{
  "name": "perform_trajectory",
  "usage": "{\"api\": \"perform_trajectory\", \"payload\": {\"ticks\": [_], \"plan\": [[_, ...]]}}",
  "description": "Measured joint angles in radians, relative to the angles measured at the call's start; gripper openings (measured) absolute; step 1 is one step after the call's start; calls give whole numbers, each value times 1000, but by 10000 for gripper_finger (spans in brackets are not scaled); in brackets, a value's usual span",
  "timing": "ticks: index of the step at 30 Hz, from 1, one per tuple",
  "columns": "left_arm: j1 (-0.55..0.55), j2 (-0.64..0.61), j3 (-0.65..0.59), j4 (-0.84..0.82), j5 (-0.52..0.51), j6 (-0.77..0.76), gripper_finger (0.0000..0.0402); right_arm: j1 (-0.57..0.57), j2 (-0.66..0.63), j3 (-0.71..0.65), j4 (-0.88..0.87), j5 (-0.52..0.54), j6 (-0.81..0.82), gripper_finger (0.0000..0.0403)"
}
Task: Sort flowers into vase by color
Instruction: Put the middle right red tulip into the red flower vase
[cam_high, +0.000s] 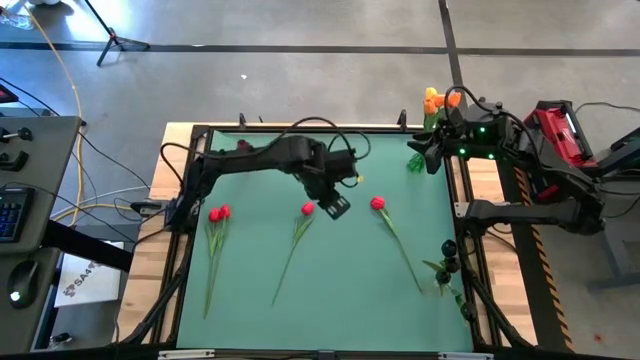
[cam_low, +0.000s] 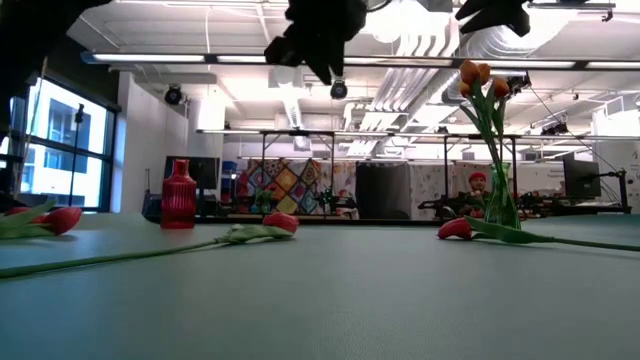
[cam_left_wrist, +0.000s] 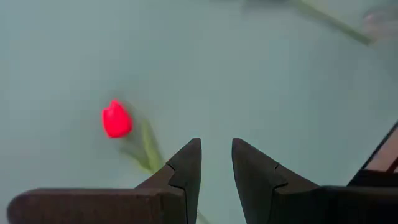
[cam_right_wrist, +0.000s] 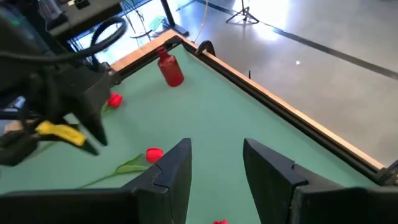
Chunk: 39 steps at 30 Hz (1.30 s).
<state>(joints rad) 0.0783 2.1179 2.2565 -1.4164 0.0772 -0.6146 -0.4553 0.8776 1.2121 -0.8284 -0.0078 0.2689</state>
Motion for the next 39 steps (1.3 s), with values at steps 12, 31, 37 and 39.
{"api": "perform_trajectory", "payload": {"ticks": [12, 31, 37, 39], "plan": [[-55, -253, -44, -56, -231, -133, 76, 0, 33, -1, -10, -31, -60, 133], [-51, -486, -1105, 869, -206, -422, 76, 0, 38, -1, -51, -42, -50, 133], [-38, -484, -1219, 955, -171, -467, 76, 0, 39, -1, -51, -42, -38, 133], [-38, -481, -1255, 971, -168, -470, 76, 0, 44, -1, -51, -42, -38, 133]]}}
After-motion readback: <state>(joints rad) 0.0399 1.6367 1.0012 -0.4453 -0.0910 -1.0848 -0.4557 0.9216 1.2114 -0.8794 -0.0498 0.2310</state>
